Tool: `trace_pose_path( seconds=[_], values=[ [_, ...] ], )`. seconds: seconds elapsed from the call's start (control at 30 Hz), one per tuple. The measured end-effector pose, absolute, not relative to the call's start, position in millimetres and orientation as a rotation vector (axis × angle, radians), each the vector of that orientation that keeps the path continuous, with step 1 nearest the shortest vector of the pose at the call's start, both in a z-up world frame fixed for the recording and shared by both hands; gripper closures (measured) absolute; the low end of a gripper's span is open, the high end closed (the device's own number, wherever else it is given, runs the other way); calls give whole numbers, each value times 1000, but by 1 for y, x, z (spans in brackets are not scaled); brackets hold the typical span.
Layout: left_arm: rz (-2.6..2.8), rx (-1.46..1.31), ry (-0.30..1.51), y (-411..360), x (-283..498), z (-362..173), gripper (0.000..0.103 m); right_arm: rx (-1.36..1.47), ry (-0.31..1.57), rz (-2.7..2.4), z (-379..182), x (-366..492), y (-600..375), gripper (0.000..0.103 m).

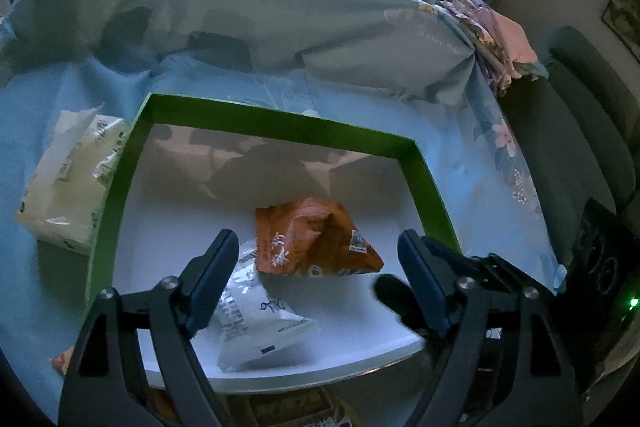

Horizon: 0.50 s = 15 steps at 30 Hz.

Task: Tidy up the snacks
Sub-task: 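Move the left tool back toward the yellow-and-white snack bag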

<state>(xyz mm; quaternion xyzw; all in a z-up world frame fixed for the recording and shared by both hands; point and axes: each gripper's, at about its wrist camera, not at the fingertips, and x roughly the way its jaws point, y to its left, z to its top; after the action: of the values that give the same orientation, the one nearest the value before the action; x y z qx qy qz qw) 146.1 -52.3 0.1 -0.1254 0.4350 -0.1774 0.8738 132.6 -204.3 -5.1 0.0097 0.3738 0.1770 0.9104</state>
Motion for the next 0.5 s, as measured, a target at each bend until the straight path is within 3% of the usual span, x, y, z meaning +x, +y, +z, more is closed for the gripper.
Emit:
trace_pose_path(
  seconds=[0.1,0.5],
  values=[
    [-363,-269,906,-47,142,5,12,47,749,360,3,121,-212,42],
    [-341,-277,858,-24,101,35,11,128,719,415,16,73,-231,41]
  ],
)
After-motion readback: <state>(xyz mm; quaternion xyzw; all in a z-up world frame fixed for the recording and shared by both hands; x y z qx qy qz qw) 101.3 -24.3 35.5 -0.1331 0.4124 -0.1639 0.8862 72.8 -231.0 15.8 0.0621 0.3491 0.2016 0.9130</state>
